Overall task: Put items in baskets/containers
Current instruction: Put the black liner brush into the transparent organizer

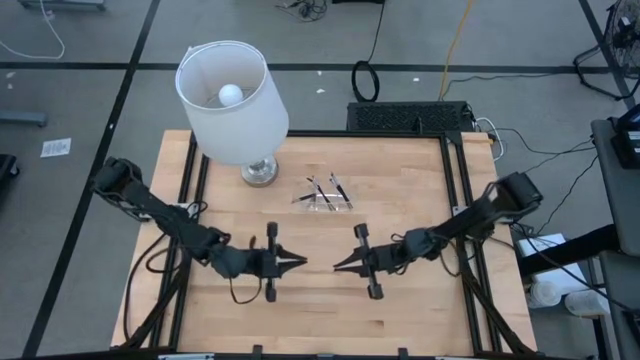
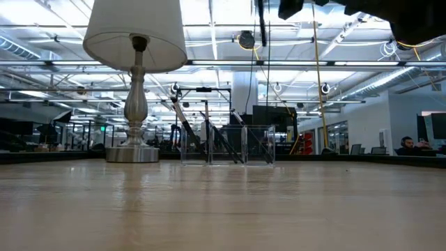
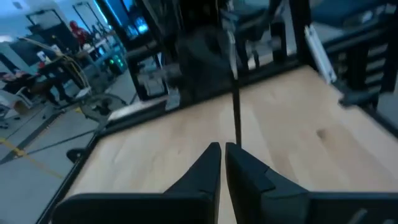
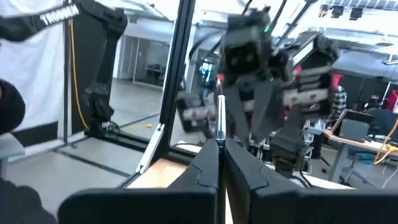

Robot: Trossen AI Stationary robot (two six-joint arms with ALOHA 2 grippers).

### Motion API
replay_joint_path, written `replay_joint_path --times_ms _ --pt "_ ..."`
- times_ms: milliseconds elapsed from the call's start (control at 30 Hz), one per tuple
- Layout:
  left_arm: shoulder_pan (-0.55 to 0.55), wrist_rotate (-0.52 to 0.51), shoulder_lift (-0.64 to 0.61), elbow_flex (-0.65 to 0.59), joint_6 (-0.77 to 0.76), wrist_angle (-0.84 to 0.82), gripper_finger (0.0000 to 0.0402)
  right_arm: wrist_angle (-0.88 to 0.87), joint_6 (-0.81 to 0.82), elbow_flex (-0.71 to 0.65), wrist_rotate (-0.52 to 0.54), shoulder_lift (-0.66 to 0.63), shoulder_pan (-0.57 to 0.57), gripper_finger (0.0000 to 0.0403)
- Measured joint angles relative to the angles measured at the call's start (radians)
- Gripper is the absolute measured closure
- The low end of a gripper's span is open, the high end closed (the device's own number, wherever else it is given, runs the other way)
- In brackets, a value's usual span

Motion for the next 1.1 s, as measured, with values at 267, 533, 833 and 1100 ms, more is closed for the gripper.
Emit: replay_joint_path --times_ms 267,533,833,1100 --pt "0.012 0.14 0.0 0.0 -0.009 0.106 0.037 0.009 -0.007 0.108 -0.004 0.126 -0.006 0.0403" --pt "-0.004 0.233 0.001 0.0 0.022 0.116 0.0316 0.005 0.0 0.177 -0.004 0.206 -0.021 0.0403" --pt "0.025 0.236 0.001 0.0 0.019 0.122 0.0165 0.016 -0.007 0.197 -0.005 0.21 -0.021 0.0403" --pt "0.085 0.34 0.001 0.0 -0.031 0.139 0.0143 -0.017 -0.022 0.215 -0.006 0.21 -0.02 0.0403"
